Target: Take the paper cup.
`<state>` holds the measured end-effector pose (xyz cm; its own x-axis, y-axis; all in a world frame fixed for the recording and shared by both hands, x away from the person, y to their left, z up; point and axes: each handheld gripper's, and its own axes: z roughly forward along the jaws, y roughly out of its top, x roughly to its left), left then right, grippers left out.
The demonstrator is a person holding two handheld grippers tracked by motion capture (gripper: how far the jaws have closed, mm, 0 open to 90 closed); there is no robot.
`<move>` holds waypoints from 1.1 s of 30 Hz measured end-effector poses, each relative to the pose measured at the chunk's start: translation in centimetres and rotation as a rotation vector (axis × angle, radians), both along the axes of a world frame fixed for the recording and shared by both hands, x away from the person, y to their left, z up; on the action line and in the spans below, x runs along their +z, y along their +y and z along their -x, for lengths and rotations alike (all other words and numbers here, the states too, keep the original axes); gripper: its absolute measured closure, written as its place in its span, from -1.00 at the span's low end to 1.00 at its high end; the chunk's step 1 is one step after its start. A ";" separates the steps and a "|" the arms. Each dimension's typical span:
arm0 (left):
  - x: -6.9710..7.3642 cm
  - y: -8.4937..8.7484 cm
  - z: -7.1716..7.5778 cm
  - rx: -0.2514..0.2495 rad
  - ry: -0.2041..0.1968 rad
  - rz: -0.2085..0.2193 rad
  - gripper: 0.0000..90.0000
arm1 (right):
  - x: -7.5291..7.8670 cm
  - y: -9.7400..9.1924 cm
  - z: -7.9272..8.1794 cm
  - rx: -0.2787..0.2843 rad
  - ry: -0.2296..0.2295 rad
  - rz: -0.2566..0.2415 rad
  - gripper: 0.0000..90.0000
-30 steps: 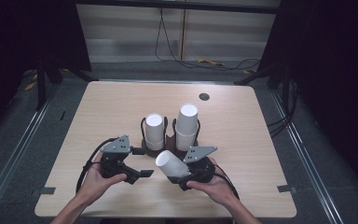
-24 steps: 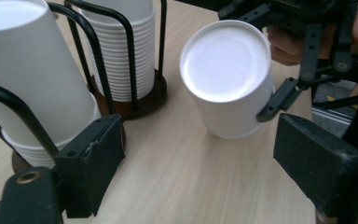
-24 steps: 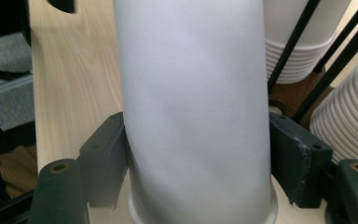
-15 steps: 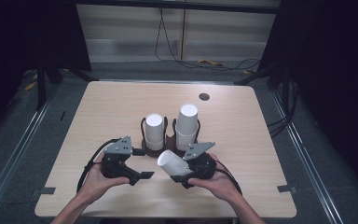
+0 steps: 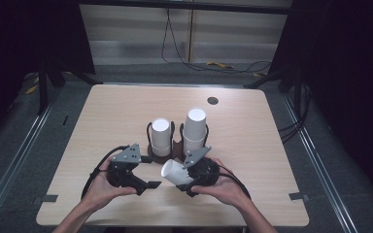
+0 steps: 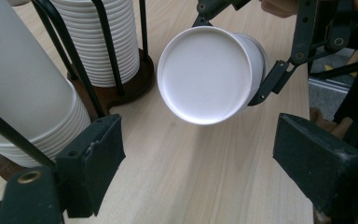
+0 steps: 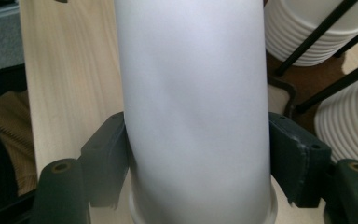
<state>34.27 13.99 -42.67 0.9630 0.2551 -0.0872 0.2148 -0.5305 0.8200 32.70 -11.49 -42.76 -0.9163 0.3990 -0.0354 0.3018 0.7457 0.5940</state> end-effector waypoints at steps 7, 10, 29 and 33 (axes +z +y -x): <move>-0.3 -0.5 0.1 -0.046 -0.015 -0.044 -0.48 | -0.3 0.6 -0.2 0.024 0.018 0.059 -0.37; -0.3 -0.6 0.0 -0.051 -0.012 -0.049 -0.41 | -0.3 0.8 -0.2 0.029 0.019 0.075 -0.36; -0.1 -2.1 -0.6 -0.106 0.031 -0.159 -0.47 | -0.1 1.9 0.0 0.075 0.022 0.177 -0.35; -0.4 -2.3 -0.6 -0.127 0.032 -0.171 -0.46 | -0.4 2.0 0.0 0.087 0.029 0.174 -0.35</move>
